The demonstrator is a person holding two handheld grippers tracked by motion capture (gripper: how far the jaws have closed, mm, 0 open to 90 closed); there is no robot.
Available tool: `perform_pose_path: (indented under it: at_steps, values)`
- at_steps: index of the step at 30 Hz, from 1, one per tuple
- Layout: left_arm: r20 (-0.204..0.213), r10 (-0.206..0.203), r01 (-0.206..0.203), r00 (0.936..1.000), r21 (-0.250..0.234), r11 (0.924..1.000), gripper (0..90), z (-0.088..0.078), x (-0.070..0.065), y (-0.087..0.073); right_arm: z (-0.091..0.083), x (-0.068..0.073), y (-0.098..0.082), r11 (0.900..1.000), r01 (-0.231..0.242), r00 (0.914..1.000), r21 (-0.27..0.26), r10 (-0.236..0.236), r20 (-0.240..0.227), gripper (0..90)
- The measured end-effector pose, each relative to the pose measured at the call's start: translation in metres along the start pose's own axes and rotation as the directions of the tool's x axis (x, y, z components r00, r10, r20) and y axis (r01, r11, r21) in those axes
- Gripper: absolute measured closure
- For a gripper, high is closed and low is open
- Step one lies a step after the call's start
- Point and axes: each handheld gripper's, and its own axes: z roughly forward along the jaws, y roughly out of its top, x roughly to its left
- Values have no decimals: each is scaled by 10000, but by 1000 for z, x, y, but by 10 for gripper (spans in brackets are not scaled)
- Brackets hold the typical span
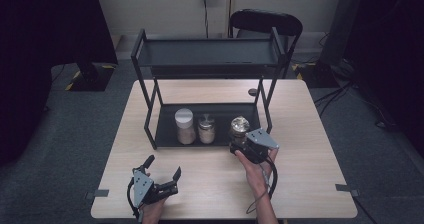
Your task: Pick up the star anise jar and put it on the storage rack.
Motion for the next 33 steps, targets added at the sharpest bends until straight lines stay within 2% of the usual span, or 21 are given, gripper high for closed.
perform_pose_path:
  at_steps: [14, 19, 33]
  values:
    - [28, 16, -16, 10000, -16, 10000, 4, 0, 0, 0, 18, 1, 11, 9998, 136, 9999, 167, -138, 81, 314]
    - [35, 23, -23, 10000, -27, 10000, 3, 0, 0, 0, 24, 6, 15, 9993, 290, 9995, 217, -292, 70, 314]
    - [72, 10, -9, 10000, -44, 10000, 4, 0, 1, -1, 44, 8, 14, 9980, 297, 9993, 560, -309, 196, 314]
